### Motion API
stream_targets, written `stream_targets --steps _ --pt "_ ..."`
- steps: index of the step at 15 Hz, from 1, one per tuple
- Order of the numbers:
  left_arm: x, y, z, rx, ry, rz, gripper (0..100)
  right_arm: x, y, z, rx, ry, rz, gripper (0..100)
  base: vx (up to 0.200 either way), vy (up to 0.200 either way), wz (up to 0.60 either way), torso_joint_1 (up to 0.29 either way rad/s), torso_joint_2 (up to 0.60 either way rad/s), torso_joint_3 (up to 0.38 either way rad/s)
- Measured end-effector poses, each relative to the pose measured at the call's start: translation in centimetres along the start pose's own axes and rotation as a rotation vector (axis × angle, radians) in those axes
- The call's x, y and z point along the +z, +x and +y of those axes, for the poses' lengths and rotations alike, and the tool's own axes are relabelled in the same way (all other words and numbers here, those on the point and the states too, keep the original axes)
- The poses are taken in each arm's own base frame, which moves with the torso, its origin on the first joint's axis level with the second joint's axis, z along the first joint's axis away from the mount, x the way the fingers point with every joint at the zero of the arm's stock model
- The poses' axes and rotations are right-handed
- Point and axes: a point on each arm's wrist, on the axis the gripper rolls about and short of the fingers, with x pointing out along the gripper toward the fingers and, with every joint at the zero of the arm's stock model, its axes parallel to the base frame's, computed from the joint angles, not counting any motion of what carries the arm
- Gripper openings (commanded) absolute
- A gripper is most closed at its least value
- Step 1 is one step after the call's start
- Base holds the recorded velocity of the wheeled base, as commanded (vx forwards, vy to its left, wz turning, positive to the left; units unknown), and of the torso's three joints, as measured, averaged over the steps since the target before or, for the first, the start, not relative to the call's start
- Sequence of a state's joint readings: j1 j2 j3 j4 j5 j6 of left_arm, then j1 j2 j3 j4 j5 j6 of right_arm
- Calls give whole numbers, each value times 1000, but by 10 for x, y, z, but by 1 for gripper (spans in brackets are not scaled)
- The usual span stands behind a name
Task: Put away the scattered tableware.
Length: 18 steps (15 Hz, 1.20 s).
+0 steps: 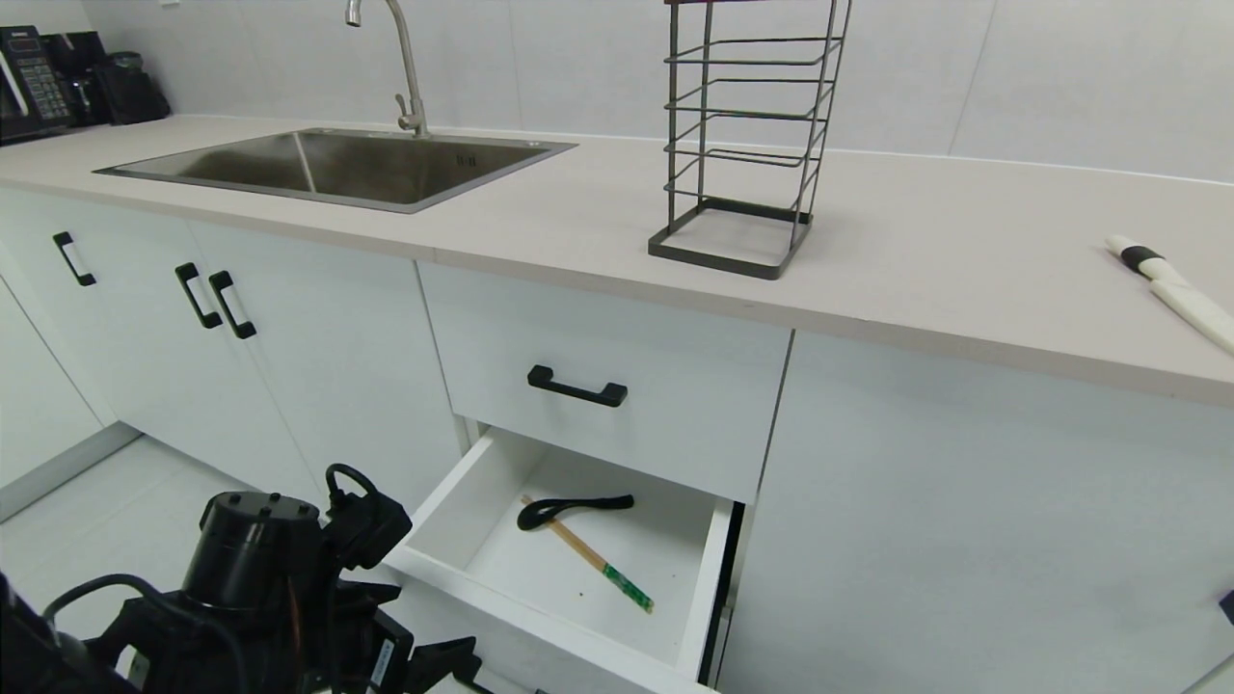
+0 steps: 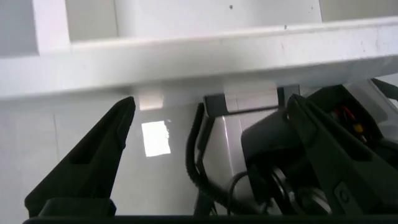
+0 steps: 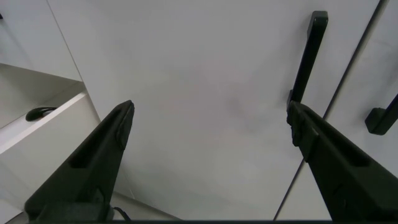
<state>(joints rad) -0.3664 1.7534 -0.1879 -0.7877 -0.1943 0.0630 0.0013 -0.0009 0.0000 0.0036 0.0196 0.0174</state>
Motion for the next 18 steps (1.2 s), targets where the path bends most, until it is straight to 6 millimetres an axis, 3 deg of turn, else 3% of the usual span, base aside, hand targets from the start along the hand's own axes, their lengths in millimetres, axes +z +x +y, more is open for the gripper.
stream_targets --steps 5,9,18 --pt "10 19 6 10 24 -117 100 0 0 0 0 0 -1 100 0 0 0 0 0 0" --pt "11 40 9 6 21 -103 100 0 0 0 0 0 0 100 0 0 0 0 0 0" --pt "36 72 18 11 33 -167 100 0 0 0 0 0 0 100 0 0 0 0 0 0"
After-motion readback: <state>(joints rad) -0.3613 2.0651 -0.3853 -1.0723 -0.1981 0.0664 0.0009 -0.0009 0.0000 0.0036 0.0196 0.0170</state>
